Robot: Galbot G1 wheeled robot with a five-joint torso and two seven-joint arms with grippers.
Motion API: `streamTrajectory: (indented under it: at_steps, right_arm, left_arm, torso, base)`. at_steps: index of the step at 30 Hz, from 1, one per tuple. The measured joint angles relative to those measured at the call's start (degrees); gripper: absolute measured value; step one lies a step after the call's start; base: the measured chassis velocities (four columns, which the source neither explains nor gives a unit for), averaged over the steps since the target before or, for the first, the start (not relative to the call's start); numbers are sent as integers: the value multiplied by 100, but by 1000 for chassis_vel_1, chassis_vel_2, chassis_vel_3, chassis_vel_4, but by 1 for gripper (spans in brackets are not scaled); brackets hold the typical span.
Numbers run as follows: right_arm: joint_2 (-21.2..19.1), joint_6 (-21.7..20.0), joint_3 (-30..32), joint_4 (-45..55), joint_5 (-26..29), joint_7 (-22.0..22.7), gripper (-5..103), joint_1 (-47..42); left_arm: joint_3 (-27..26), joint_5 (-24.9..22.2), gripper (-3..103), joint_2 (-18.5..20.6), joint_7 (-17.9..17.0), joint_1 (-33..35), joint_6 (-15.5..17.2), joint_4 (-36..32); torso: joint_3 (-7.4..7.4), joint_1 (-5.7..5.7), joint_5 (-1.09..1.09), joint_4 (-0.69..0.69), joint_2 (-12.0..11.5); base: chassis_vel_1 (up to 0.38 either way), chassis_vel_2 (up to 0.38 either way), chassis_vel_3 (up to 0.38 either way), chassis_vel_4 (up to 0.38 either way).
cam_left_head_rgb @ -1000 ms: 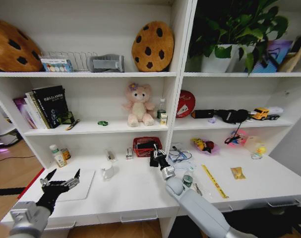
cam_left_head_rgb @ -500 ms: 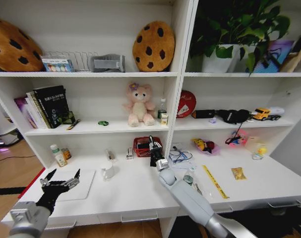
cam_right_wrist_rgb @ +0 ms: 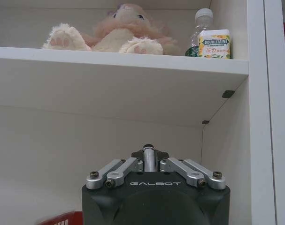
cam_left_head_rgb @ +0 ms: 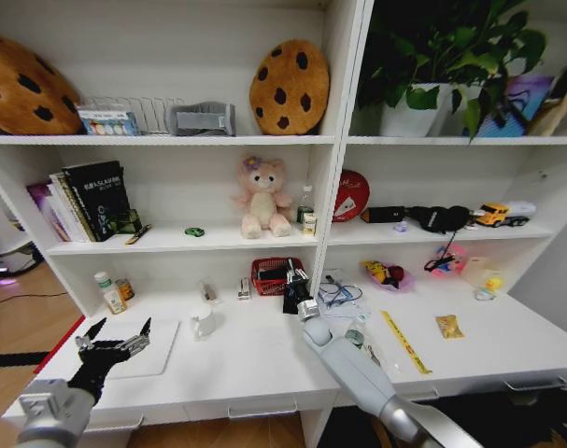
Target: Organize the objects on the table.
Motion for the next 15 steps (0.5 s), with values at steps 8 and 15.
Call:
streamTrajectory:
  at_steps: [8, 15]
  right_arm:
    - [-58, -63, -12, 62, 89, -97, 29, -27]
    - [-99, -79, -5, 119, 108, -95, 51, -55]
  left_arm:
    - [0, 0, 100, 0, 0, 0, 0, 0]
    - [0, 0, 100, 0, 0, 0, 0, 0]
  torso:
    - [0, 0, 0, 0, 0]
    - [0, 0, 0, 0, 0]
  base:
    - [0, 0, 0, 0]
    - [0, 0, 0, 0]
